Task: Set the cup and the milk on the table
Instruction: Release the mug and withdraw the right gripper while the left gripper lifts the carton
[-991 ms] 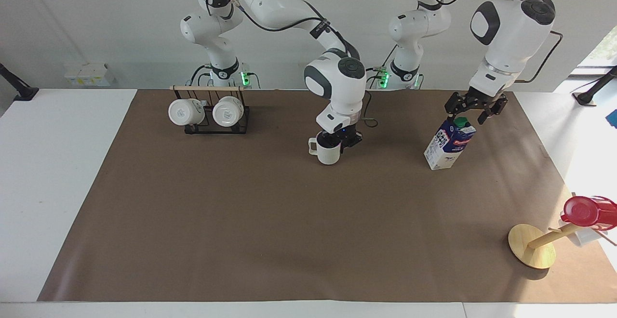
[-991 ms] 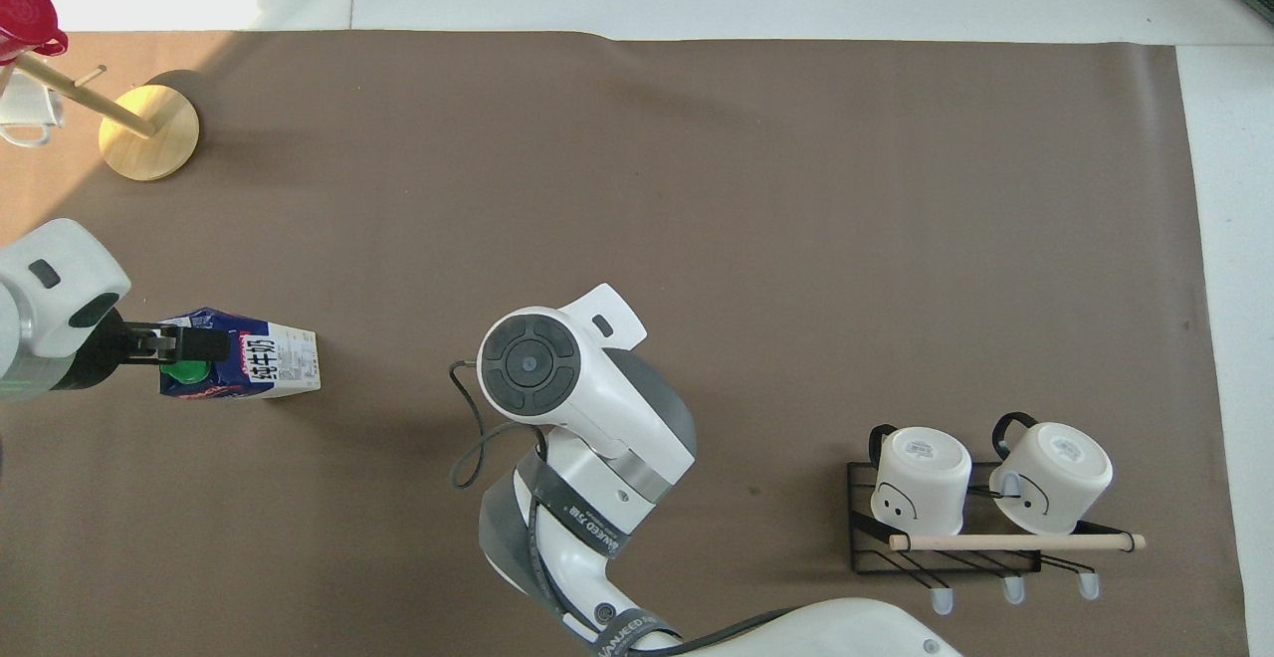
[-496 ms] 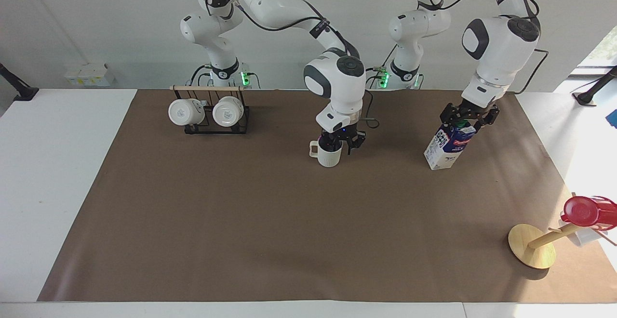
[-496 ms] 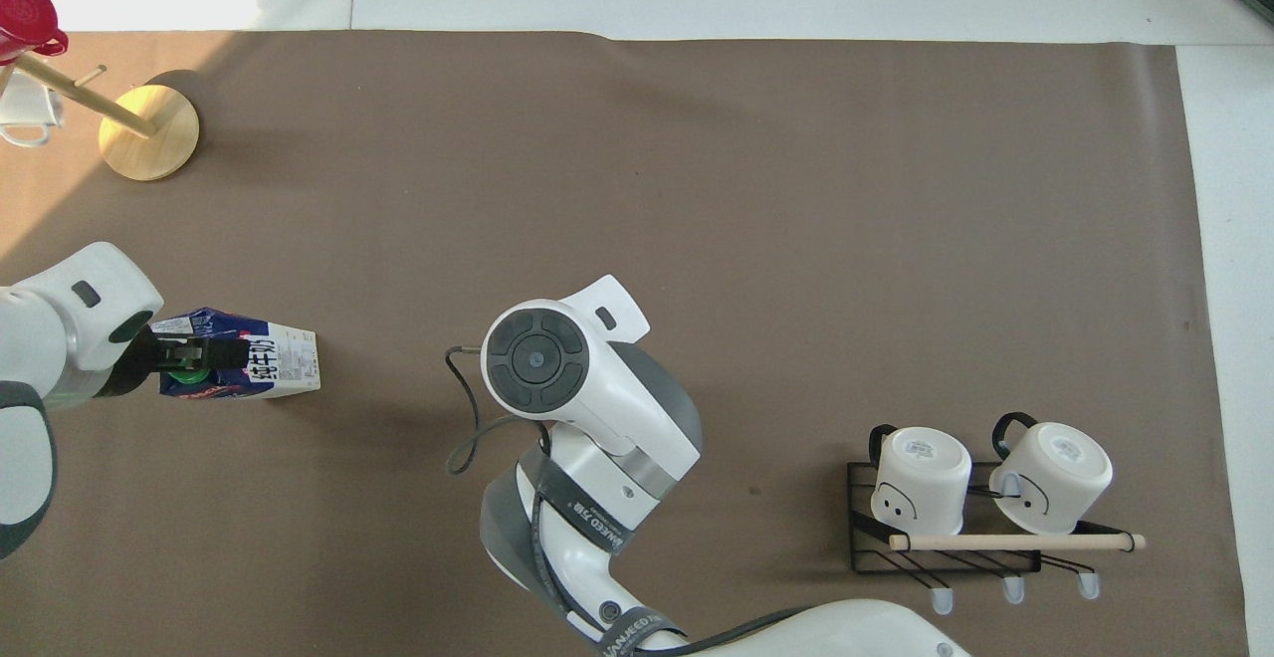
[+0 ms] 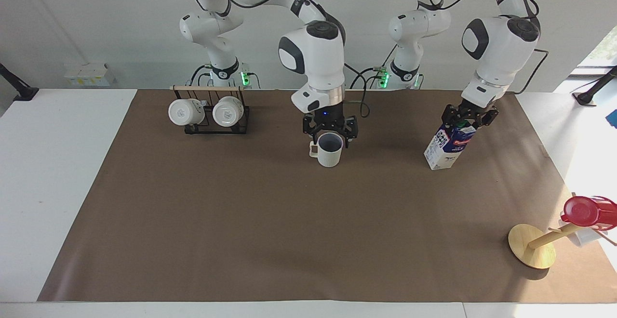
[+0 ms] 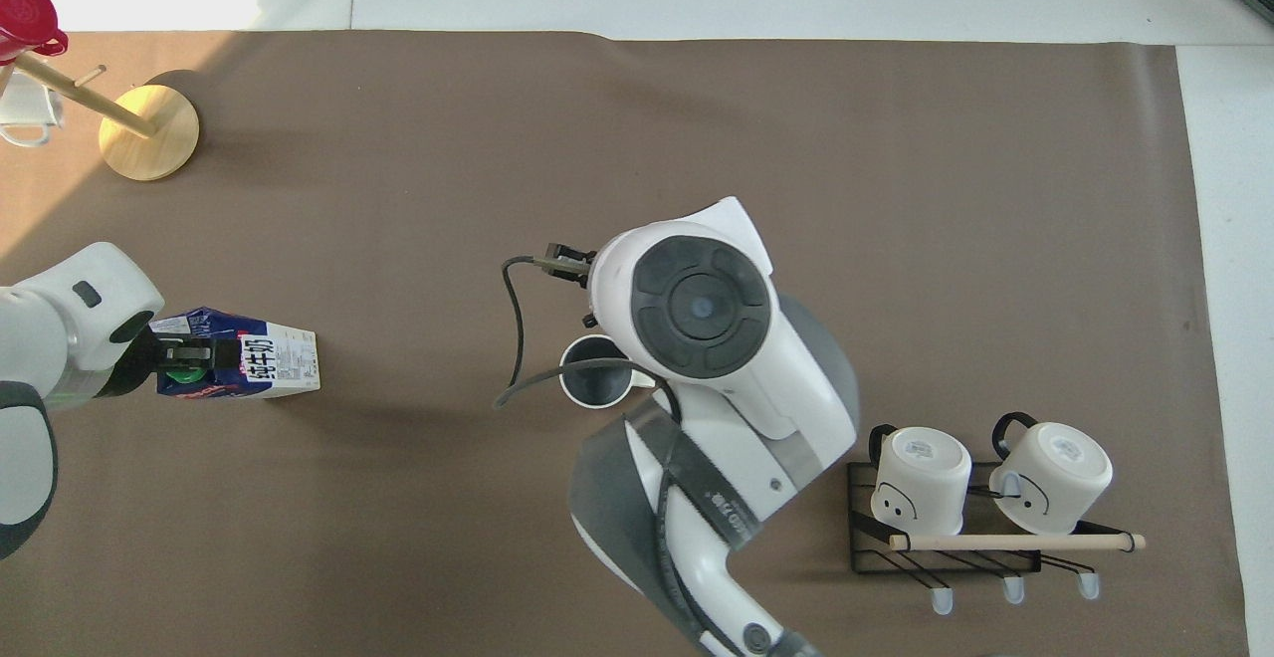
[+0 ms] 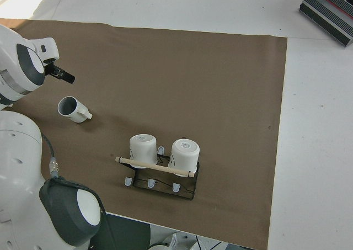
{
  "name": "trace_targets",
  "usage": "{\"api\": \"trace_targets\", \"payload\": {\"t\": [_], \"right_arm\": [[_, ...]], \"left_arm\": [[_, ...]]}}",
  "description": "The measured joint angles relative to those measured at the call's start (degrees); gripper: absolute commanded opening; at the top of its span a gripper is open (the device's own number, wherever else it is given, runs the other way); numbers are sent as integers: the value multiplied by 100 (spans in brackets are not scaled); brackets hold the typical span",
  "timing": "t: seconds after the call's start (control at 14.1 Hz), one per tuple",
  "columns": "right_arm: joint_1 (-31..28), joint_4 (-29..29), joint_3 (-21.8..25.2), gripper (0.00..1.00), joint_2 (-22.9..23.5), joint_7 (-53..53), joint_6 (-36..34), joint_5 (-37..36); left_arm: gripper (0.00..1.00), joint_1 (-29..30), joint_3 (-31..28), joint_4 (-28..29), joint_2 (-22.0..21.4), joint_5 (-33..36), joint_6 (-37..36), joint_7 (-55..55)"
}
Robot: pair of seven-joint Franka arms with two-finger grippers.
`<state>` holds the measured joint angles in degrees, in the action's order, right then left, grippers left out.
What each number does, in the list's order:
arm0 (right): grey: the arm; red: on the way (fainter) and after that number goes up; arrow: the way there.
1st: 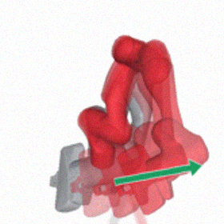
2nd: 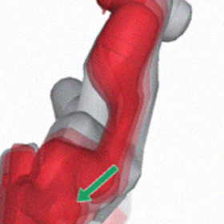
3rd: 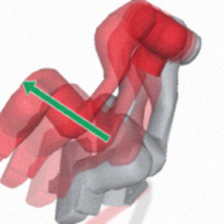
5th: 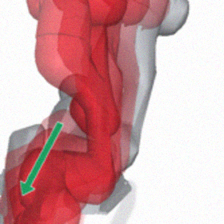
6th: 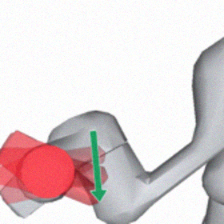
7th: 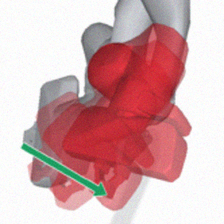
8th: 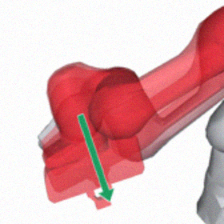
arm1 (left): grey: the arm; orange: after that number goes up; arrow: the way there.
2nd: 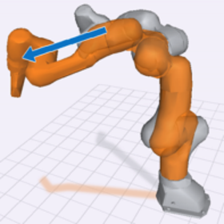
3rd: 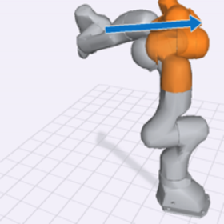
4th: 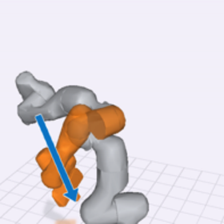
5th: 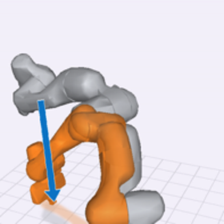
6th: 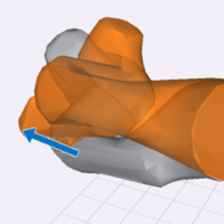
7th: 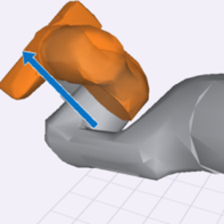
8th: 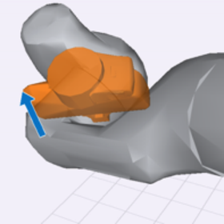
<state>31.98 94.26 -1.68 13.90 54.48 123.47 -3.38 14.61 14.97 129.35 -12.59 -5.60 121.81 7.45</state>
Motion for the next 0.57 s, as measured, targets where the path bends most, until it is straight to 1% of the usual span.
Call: {"api": "trace_targets", "payload": {"t": [0.14,0.28,0.42,0.57], "right_arm": [[-423,123,5,100,-425,-65,-272,-1],[-828,182,9,100,-774,-439,-651,-1],[-1309,193,17,100,-1097,-1061,-1000,-3],[-1821,189,29,100,-1424,-1942,-1588,0]], "left_arm": [[52,0,1,0,0,0,0,0],[51,0,3,0,-3,0,0,0],[51,0,3,-1,-6,0,-1,0],[51,0,2,-29,-10,0,-10,-13]]}}
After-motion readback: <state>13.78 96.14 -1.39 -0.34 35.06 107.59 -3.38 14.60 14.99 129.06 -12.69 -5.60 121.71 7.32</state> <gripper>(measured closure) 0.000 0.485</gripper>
